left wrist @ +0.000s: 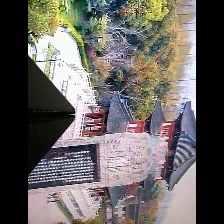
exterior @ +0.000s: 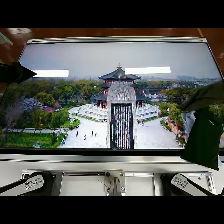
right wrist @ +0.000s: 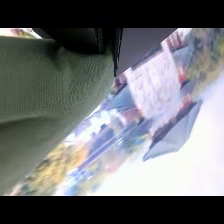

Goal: Fold the shirts.

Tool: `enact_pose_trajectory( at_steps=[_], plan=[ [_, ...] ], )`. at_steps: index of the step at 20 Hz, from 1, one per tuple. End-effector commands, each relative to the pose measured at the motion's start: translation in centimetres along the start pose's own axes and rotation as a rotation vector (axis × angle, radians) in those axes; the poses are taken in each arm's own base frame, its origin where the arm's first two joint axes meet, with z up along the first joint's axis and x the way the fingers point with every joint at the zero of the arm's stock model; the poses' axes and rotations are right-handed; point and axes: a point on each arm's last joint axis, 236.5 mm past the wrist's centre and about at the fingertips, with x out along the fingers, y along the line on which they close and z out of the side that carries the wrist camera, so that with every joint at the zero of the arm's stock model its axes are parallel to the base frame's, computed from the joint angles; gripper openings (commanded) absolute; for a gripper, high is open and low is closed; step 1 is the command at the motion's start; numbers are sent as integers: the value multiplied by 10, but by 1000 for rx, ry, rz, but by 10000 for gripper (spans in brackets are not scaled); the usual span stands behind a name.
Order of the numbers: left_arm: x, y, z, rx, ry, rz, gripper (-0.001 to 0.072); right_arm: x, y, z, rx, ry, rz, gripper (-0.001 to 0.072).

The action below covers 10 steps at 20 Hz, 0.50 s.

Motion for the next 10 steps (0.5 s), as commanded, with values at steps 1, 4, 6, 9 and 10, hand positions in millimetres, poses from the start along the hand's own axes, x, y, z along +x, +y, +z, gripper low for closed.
enact_pose_trajectory(
  at_steps=[1,4,6,9,10],
  plan=[
    [0,-2,-5,4,21,-8,43,-29,-47,14,38,-70,-116,64],
    [-1,-3,-6,5,25,-10,43,-38,-77,9,56,-55,-215,64],
    [-2,-5,-6,8,23,-11,43,-45,-100,-12,63,30,-319,64],
    [-4,-6,-5,11,19,-11,43,-71,-146,-44,118,150,-547,63],
    [-5,-7,-5,13,17,-11,43,-76,-154,-50,127,173,-590,63]
  ],
)
